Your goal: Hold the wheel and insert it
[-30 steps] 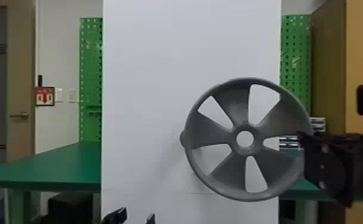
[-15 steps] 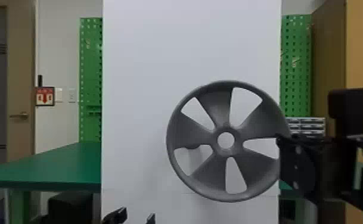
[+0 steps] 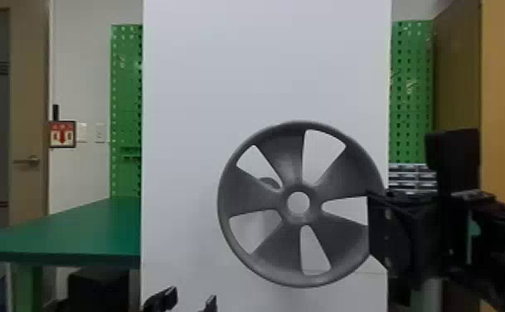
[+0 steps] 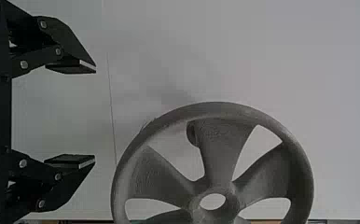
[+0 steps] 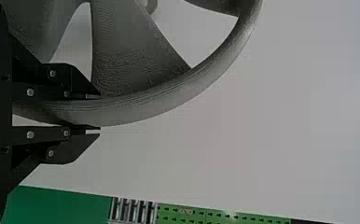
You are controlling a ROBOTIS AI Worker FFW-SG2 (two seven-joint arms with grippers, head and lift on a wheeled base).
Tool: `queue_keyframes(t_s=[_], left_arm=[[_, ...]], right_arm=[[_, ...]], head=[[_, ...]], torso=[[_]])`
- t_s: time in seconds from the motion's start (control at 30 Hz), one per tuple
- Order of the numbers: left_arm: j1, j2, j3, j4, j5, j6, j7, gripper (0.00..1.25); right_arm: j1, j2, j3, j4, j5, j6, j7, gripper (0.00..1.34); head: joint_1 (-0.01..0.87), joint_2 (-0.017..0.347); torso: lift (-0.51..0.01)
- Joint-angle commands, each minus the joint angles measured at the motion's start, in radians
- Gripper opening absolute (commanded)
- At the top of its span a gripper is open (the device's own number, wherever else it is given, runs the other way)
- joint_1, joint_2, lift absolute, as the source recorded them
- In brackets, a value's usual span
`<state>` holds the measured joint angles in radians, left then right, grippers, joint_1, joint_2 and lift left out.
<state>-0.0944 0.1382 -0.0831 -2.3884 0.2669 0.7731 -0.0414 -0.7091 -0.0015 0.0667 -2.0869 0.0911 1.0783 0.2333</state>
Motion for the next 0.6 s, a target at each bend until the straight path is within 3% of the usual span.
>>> queue_keyframes(t_s=[0.0,0.57], left_arm=[[-0.001,0.001,-0.001,0.000,0.000,0.000,0.000,0.69],[-0.005,0.003,-0.004,0.000,-0.002,0.000,0.000,0.69]], right_arm=[[0.000,0.002,0.028,0.002,-0.022,-0.008,-0.025,0.18],[-0.001,0.002,0.131,0.008,-0.182,-0.061,-0.249,0.17]], head=[[0.005,0.112],[0.005,0.112]], torso=[[-0.478],[-0.478]])
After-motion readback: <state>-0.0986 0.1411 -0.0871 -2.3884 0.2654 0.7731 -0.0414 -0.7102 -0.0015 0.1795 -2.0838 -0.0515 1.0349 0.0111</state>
